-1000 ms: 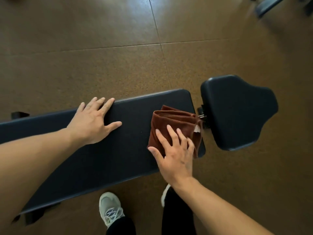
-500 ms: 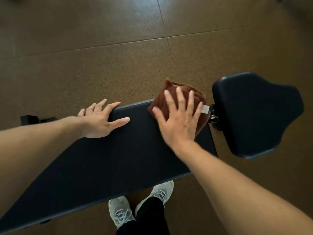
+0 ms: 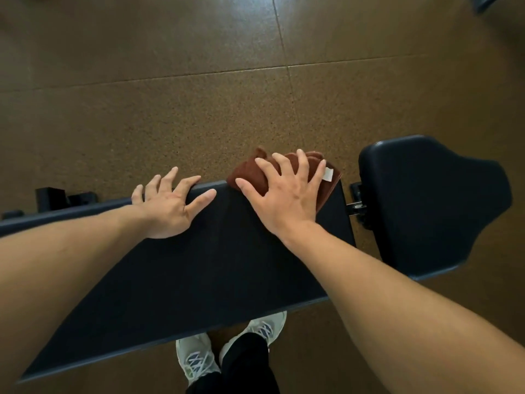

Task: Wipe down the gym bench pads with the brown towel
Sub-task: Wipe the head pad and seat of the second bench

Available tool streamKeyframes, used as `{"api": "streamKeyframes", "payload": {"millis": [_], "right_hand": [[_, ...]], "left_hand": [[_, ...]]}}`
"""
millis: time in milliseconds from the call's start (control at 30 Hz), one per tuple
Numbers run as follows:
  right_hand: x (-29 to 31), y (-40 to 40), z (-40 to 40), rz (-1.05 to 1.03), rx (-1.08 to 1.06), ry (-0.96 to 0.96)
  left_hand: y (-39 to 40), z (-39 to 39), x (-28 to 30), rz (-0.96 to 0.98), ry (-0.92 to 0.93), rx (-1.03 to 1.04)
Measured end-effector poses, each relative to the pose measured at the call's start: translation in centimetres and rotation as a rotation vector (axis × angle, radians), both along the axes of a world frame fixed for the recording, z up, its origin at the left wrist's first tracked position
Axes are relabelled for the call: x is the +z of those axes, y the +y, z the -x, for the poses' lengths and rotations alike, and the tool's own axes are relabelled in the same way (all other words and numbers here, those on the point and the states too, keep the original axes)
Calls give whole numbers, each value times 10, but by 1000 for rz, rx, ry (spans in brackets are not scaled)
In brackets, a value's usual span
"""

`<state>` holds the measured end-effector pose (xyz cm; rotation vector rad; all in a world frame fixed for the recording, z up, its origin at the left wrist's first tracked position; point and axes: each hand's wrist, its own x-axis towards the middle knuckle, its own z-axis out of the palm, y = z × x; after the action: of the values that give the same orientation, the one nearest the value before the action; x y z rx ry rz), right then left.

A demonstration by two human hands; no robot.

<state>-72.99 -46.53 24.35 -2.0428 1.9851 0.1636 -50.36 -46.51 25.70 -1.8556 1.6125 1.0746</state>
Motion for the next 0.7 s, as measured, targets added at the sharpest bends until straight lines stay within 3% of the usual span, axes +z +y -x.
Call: {"api": "streamKeyframes", "payload": {"millis": [100, 200, 267, 400, 467, 533, 633, 700], "right_hand": [[1, 37, -17, 110, 39, -61], [-2, 128, -19, 164, 402, -198], [-5, 175, -9, 106, 672, -176], [-14, 164, 8, 32, 835, -163], [-15, 137, 14, 67, 777, -186], [-12, 104, 19, 123, 573, -169], [-1, 72, 17, 51, 317, -142], [3, 79, 11, 35, 236, -222]], "left_hand": [[1, 0, 1, -7, 13, 9], [0, -1, 3, -12, 36, 21], [0, 0, 4, -12, 28, 17], [1, 1, 4, -4, 9, 6], [2, 0, 3, 17, 12, 7], [2, 1, 3, 34, 16, 17], [3, 2, 2, 52, 13, 30], [5, 2, 1, 74, 25, 37]]}}
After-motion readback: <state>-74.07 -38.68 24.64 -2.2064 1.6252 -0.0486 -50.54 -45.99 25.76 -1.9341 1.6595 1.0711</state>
